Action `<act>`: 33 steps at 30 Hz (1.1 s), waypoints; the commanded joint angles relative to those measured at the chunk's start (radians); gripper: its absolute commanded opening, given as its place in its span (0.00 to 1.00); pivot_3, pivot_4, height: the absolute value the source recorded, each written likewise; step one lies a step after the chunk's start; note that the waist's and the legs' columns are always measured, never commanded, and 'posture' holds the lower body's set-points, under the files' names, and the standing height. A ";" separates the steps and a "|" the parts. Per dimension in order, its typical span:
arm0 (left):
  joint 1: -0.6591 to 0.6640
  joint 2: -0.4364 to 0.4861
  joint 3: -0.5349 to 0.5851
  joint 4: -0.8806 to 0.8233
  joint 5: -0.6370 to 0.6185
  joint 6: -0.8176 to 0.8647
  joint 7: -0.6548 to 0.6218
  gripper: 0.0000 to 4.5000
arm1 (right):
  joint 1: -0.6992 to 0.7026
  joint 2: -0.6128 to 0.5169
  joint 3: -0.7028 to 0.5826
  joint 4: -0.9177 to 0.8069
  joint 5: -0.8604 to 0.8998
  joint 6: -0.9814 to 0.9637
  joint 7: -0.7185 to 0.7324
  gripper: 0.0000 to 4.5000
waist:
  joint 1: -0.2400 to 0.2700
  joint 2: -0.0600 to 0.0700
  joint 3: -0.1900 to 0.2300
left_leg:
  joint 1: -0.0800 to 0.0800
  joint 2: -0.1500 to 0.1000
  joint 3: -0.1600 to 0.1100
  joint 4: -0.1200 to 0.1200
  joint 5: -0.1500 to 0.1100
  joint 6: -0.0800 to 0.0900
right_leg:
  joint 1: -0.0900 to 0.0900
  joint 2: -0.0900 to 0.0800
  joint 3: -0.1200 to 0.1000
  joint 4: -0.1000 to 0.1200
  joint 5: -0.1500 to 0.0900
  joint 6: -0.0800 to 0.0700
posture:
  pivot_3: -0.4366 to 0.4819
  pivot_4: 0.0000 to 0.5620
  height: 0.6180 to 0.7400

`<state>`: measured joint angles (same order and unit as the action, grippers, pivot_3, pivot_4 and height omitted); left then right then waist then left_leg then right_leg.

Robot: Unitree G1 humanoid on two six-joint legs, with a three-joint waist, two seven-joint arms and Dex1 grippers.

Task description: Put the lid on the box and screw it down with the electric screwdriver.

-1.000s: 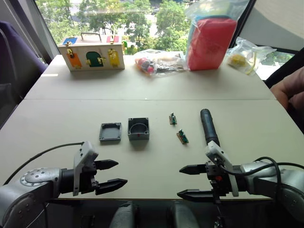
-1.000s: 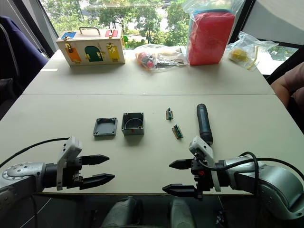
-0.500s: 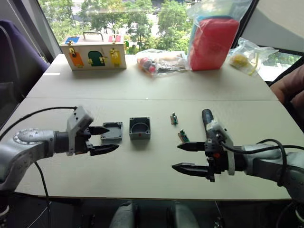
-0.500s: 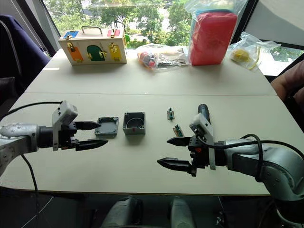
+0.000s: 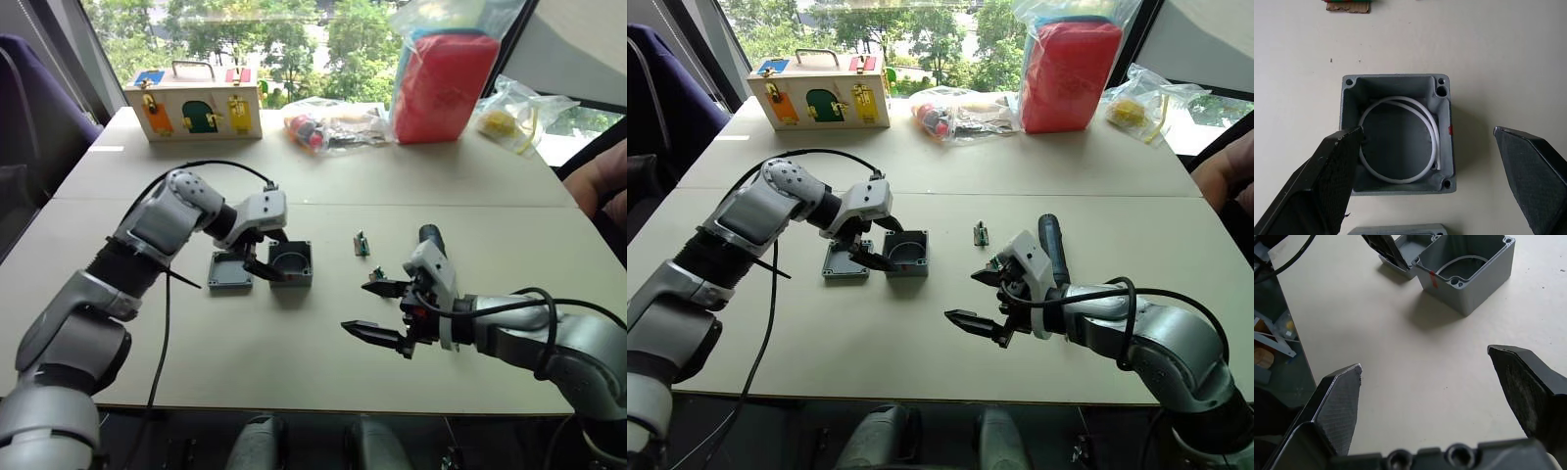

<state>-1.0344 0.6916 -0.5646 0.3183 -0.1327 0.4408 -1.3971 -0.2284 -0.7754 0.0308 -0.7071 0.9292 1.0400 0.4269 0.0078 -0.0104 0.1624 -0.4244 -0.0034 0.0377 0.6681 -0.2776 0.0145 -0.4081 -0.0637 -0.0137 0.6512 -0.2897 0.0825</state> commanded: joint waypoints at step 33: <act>-0.049 -0.084 -0.052 0.099 0.026 -0.466 -0.217 0.01 | -0.015 -0.057 -0.118 -0.088 0.099 0.087 -0.016 1.00 | 0.003 0.000 0.000 | -0.003 0.001 -0.001 0.013 -0.003 0.005 | 0.001 -0.002 0.000 0.006 0.000 0.000 | 0.48 0.27 1.00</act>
<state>-1.0501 0.5905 -0.5801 0.4299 -0.0741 0.0592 -1.6009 -0.2466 -0.8172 -0.0601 -0.7552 1.0045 1.1335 0.3869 0.0113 -0.0103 0.1622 -0.4269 -0.0028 0.0363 0.6811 -0.2804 0.0195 -0.4068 -0.0657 -0.0136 0.6571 -0.2895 0.0829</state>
